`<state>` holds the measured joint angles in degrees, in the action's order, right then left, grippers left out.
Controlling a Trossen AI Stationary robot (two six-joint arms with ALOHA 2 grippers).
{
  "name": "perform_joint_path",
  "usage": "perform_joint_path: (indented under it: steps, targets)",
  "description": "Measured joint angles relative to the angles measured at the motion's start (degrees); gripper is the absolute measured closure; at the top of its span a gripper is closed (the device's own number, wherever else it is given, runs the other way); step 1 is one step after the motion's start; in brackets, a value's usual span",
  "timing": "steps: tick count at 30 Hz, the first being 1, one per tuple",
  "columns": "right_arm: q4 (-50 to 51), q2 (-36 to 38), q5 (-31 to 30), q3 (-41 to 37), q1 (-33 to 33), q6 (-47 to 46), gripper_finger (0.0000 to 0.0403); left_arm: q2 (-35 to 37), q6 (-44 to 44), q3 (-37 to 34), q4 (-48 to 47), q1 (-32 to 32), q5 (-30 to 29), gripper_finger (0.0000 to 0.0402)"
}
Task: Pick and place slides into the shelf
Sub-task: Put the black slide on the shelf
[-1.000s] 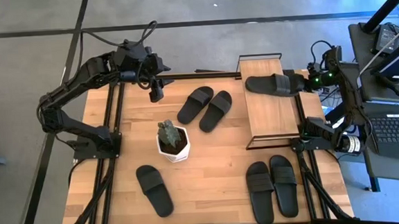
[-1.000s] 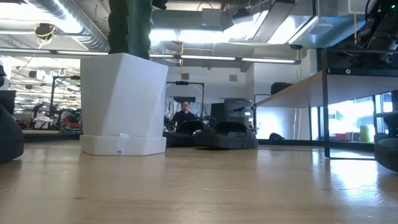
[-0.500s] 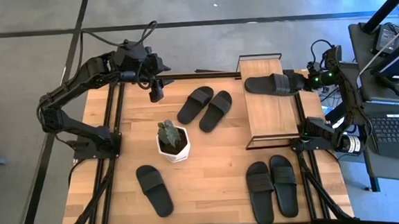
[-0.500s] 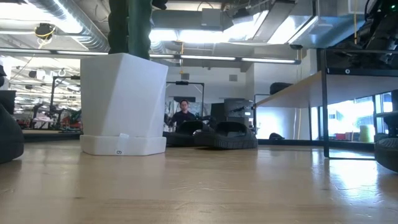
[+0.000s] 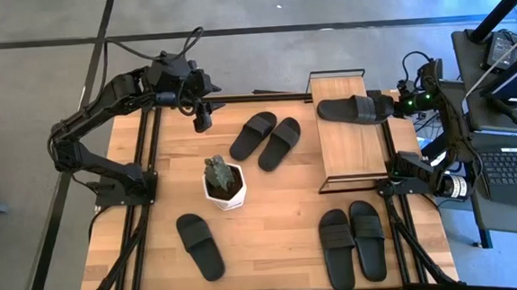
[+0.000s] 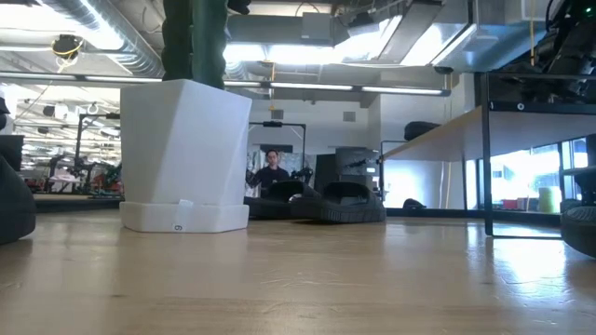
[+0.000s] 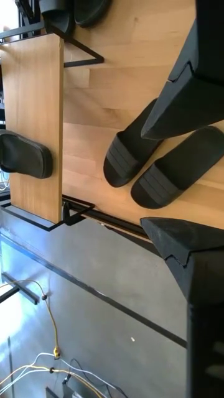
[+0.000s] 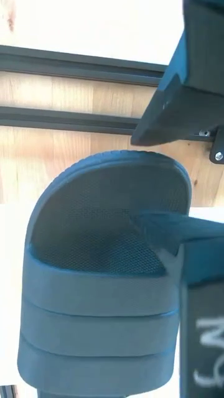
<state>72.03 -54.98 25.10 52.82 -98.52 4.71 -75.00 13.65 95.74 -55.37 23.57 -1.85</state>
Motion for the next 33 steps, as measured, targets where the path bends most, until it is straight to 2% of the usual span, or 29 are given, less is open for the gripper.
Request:
perform_joint_path:
  steps: [6,15,19,23,29,33]
  targets:
    - [0.0,0.0,0.0,0.0,0.0,-0.1,0.0180,0.0,0.0,0.0,0.0,0.0,0.0,0.0195]
    - [0.1,1.8,-0.1,6.7,0.0,-1.5,0.0179,0.0,0.0,0.0,0.0,0.0,0.0,0.0195]
    - [1.3,3.3,-5.2,12.2,0.0,-3.1,0.0180,0.0,0.0,0.0,0.0,0.0,0.0,0.0195]
    - [1.9,6.1,-10.8,17.6,0.0,-2.8,0.0181,0.0,0.4,0.0,0.0,0.0,0.0,0.0195]
    - [5.2,12.2,-10.9,24.0,1.0,-1.5,0.0182,0.0,0.1,0.0,1.0,-0.7,0.0,0.0195]
    - [6.4,18.2,-10.9,27.3,1.6,-3.1,0.0182,-0.5,0.0,0.0,5.4,-2.8,1.4,0.0195]
